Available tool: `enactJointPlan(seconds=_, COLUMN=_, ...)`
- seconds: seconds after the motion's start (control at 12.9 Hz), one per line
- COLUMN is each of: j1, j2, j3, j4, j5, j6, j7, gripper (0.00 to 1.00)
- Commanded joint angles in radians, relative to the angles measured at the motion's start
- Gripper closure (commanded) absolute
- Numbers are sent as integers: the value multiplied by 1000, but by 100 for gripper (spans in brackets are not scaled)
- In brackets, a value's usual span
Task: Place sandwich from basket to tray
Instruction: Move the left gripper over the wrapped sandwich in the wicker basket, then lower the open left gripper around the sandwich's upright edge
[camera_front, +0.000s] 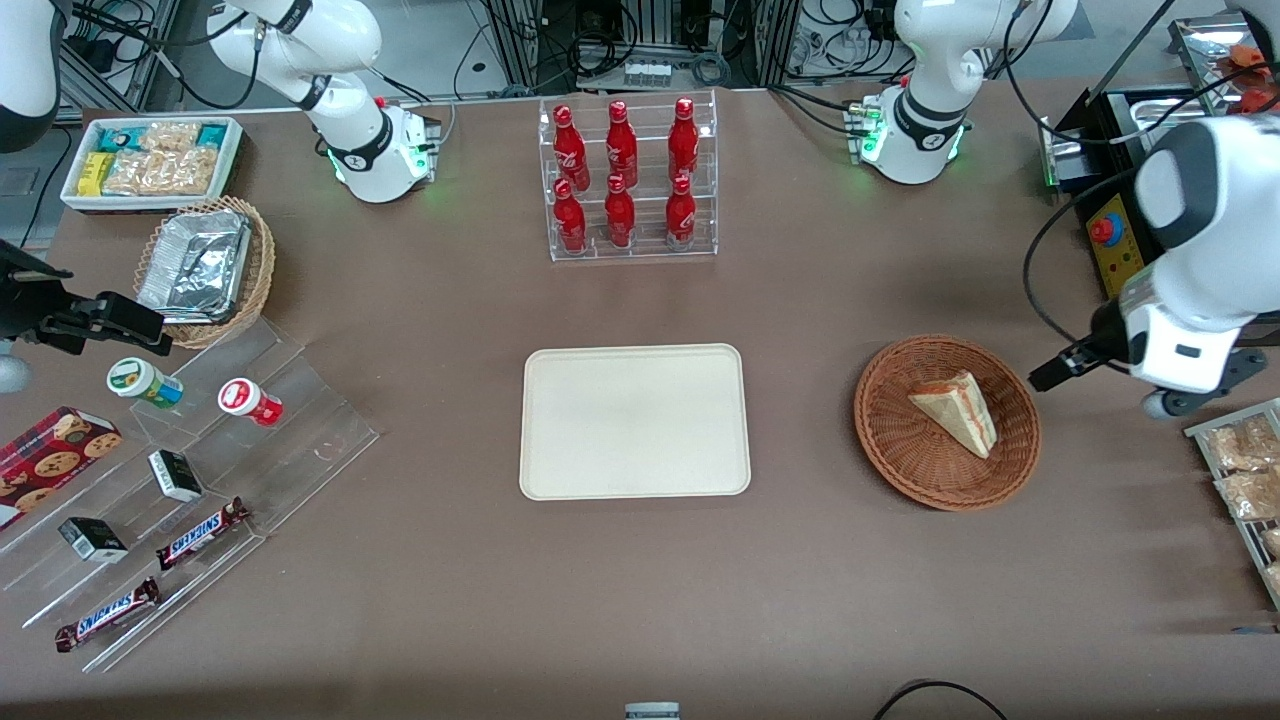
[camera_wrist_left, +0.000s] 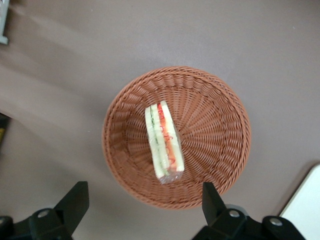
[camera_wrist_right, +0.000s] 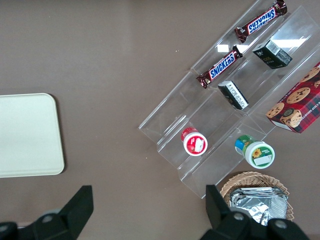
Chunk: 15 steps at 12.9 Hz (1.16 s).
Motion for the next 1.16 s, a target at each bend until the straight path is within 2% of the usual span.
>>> enactJointPlan(seconds=0.0, j1=-23, j2=-31, j3=-4, j4=-97, j5=2, j6=96, j7=-142, gripper=0)
enactJointPlan(seconds=0.23, j1=-52, j2=-18, j3=-5, j4=-174, j5=3, j6=184, j7=-223, gripper=0)
enactJointPlan(seconds=0.54, j1=-86, j2=41, j3=-5, j4=-206, j5=3, j6=259, j7=-354, gripper=0)
enactJointPlan(seconds=1.09, j1=-95, j2=144, j3=-5, j4=-206, j5=25, j6=343, j7=-393, gripper=0)
